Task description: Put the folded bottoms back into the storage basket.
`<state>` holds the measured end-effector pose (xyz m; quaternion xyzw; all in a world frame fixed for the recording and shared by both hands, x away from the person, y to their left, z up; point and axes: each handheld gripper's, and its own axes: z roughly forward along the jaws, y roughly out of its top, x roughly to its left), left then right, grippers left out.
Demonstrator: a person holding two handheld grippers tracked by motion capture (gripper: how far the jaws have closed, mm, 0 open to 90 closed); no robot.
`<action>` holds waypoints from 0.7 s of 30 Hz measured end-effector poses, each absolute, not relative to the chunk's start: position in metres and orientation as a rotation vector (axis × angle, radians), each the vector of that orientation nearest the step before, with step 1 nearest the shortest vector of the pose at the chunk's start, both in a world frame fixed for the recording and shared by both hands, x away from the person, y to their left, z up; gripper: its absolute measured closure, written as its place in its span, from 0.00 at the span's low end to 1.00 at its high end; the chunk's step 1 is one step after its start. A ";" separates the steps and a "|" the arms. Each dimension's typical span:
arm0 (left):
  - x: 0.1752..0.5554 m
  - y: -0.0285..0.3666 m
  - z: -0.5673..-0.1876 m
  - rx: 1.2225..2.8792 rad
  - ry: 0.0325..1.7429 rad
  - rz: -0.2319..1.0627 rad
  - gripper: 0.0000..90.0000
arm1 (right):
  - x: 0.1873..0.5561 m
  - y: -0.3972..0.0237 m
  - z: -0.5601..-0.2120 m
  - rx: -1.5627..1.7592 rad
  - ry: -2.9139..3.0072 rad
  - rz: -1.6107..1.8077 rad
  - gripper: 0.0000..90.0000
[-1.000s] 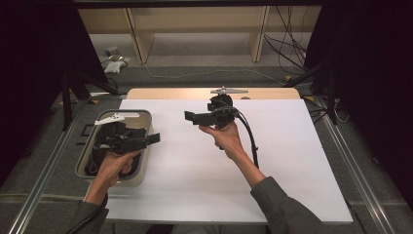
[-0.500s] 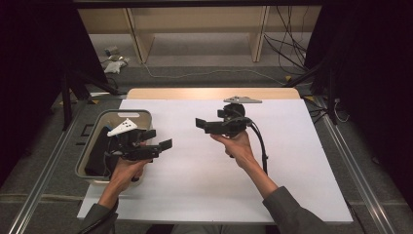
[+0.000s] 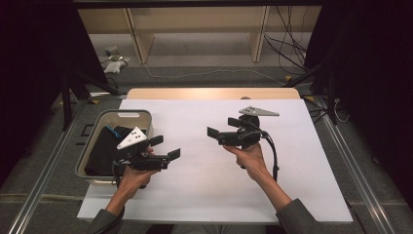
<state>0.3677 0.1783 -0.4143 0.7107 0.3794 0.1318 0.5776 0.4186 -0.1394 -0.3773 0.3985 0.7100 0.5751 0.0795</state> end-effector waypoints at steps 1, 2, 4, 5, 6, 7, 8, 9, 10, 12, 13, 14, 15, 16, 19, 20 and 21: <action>0.367 0.178 -0.415 1.667 0.884 0.312 0.09 | 0.416 -0.141 -0.378 1.198 2.122 1.724 0.01; 0.366 0.177 -0.415 1.666 0.881 0.313 0.09 | 0.415 -0.143 -0.380 1.198 2.117 1.731 0.01; 0.364 0.176 -0.417 1.663 0.881 0.311 0.09 | 0.411 -0.147 -0.383 1.201 2.109 1.737 0.01; 0.363 0.176 -0.417 1.661 0.880 0.312 0.09 | 0.409 -0.149 -0.385 1.190 2.104 1.737 0.01; 0.362 0.175 -0.418 1.664 0.879 0.315 0.09 | 0.407 -0.151 -0.387 1.182 2.100 1.728 0.01; 0.361 0.175 -0.418 1.664 0.878 0.313 0.09 | 0.405 -0.152 -0.389 1.180 2.108 1.711 0.01; 0.361 0.175 -0.419 1.671 0.872 0.317 0.09 | 0.404 -0.154 -0.390 1.178 2.110 1.705 0.01; 0.360 0.175 -0.419 1.671 0.871 0.323 0.09 | 0.402 -0.156 -0.392 1.181 2.107 1.711 0.01; 0.360 0.175 -0.419 1.673 0.871 0.323 0.09 | 0.400 -0.158 -0.393 1.181 2.106 1.713 0.01; 0.359 0.175 -0.419 1.668 0.871 0.324 0.09 | 0.396 -0.162 -0.396 1.179 2.112 1.702 0.01; 0.358 0.176 -0.419 1.669 0.864 0.325 0.09 | 0.395 -0.165 -0.397 1.185 2.106 1.705 0.01; 0.357 0.176 -0.419 1.669 0.860 0.328 0.09 | 0.394 -0.168 -0.397 1.193 2.098 1.707 0.01; 0.356 0.177 -0.419 1.665 0.860 0.328 0.09 | 0.392 -0.170 -0.397 1.201 2.089 1.711 0.01; 0.356 0.178 -0.420 1.663 0.859 0.327 0.09 | 0.391 -0.173 -0.397 1.196 2.081 1.713 0.01; 0.355 0.179 -0.423 1.656 0.868 0.320 0.09 | 0.388 -0.178 -0.397 1.210 2.070 1.714 0.01; 0.355 0.179 -0.424 1.663 0.866 0.322 0.09 | 0.388 -0.180 -0.398 1.206 2.068 1.718 0.01; 0.355 0.179 -0.425 1.665 0.870 0.323 0.09 | 0.387 -0.180 -0.398 1.208 2.068 1.718 0.01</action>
